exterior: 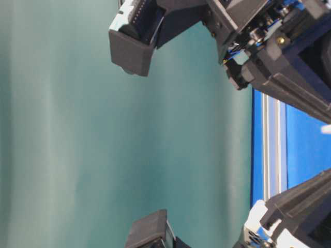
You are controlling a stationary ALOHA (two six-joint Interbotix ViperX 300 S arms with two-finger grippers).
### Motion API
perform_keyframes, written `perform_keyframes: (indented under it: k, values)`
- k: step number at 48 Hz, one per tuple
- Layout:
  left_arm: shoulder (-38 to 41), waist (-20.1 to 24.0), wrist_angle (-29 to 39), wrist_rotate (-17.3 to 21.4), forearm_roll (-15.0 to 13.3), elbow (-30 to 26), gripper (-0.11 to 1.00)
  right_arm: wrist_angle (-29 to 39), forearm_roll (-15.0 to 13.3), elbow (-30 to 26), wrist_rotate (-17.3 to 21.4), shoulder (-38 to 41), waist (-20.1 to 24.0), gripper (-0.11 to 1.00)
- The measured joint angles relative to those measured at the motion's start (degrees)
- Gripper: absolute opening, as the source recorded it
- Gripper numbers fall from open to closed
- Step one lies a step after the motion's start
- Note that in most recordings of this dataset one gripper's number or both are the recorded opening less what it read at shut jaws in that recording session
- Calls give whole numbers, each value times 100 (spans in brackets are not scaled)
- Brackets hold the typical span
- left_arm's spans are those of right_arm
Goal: Insert the wire through the string loop located in the center.
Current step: 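Close the left gripper on the plug and open the right gripper, then pull the cable leftward through the loop with the left gripper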
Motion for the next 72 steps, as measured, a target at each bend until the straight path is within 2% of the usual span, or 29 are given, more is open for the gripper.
perform_keyframes:
  k: [3,8,12,19,23,29,44,64,72]
  values:
    - [9,0,0,0,0,0,9,-9,0,0,0,0,0,-1]
    - [9,0,0,9,0,0,9,0,9,0,-9,0,0,12]
    - [9,-9,0,0,0,0,9,-9,0,0,0,0,-9,32]
    - [9,-9,0,9,-9,0,9,0,0,0,18,0,0,76]
    - [9,-9,-9,9,0,9,9,0,0,9,26,0,9,93]
    - [9,0,0,9,0,0,9,0,-9,9,18,0,9,90]
    - [-88,-9,9,0,0,176,9,0,-9,18,18,0,9,90]
    - [-1116,-193,-9,-9,0,1266,9,53,-9,18,9,0,9,90]
    - [-1644,-281,-44,-316,-9,1819,9,88,-9,18,9,0,18,90]
